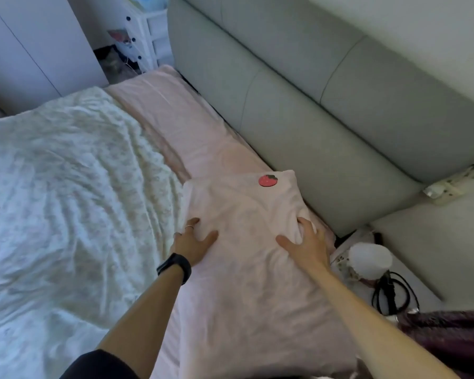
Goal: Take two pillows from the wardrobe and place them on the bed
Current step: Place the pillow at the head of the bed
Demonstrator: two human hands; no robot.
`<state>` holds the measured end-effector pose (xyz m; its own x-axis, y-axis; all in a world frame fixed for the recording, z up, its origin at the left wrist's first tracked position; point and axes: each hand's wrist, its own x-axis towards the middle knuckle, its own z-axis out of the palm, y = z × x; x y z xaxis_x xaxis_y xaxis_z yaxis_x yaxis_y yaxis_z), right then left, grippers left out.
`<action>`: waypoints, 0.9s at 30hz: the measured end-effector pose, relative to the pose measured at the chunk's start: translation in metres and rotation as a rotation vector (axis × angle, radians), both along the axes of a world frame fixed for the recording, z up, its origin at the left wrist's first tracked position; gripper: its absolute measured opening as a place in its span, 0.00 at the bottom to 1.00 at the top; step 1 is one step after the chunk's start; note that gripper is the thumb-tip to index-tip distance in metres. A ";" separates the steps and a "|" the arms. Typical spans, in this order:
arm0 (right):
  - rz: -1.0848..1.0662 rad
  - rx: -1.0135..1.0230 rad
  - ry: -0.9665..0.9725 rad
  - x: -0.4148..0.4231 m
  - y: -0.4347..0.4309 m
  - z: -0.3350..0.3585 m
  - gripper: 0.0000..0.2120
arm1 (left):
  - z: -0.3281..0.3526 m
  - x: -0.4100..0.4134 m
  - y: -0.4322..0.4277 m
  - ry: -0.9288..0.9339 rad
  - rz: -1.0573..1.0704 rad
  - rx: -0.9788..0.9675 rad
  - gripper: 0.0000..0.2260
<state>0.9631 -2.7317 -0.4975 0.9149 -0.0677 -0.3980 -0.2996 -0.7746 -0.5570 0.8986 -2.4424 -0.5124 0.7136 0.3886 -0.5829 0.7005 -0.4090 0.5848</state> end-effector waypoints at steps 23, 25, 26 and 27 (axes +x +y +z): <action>0.636 -0.485 0.051 0.271 -0.044 -0.155 0.40 | -0.148 0.150 -0.098 0.179 0.175 0.247 0.37; 0.699 -0.477 0.033 0.257 -0.048 -0.171 0.39 | -0.161 0.154 -0.110 0.124 0.165 0.281 0.37; 0.713 -0.468 0.026 0.253 -0.048 -0.179 0.38 | -0.166 0.158 -0.116 0.088 0.158 0.304 0.37; 0.722 -0.459 0.020 0.250 -0.046 -0.186 0.38 | -0.171 0.162 -0.121 0.053 0.138 0.331 0.37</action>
<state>1.2128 -2.7780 -0.6831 0.7887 0.3706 -0.4906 0.3478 -0.9269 -0.1409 1.0606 -2.5638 -0.6830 0.6130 0.6531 -0.4447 0.7884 -0.4691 0.3979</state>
